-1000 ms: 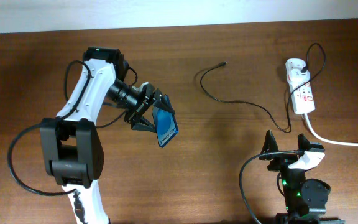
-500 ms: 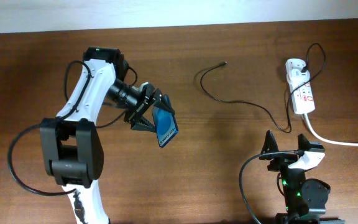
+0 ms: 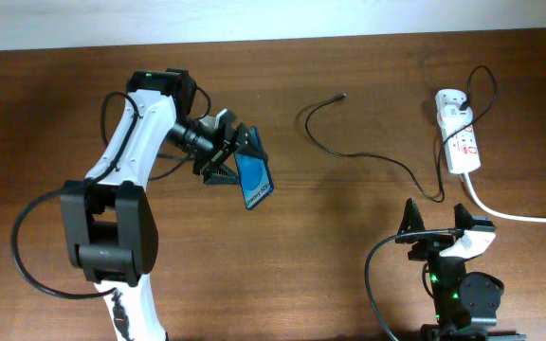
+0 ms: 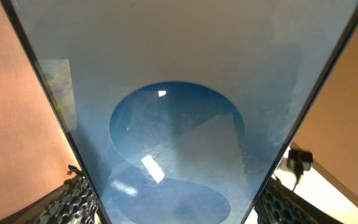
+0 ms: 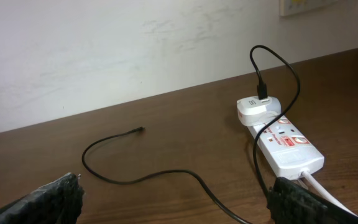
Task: Plug charger to phone and switch on socket
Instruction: 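Lift the phone with the left gripper and tilt it upright, then raise the held phone toward the table center with the left gripper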
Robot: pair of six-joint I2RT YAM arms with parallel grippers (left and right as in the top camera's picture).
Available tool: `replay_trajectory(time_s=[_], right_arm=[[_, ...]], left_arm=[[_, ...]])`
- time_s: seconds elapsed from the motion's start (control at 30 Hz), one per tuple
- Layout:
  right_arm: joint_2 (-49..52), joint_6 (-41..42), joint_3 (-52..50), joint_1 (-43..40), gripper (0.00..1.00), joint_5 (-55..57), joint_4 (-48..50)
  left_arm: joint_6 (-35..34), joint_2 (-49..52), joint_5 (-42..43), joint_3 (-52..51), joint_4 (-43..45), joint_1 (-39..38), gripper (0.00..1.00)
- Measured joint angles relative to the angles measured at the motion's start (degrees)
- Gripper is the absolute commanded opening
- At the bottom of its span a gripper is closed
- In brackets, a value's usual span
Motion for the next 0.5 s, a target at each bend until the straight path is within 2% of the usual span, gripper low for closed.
replay_trajectory(time_s=[0.13,0.23,0.33,0.5], right_arm=[[0.0,-0.02,0.0,0.0,0.99,0.0,0.0],[0.0,0.0,0.0,0.0,0.98,0.0,0.0],[0.0,0.0,0.0,0.0,0.98,0.0,0.0],[0.0,0.0,0.0,0.0,0.99,0.0,0.0]], left_arm=[[-2.89,-0.09,-2.49,0.11,12.09,-0.17,0.51],[-3.54,-0.09,-2.99,0.11,16.33,-0.26,0.49],[-3.72,-0.09,-3.39,0.09,18.01,-0.26,0.49],[-3.74,-2.51,-9.29,0.09,18.18,-0.31,0.5]])
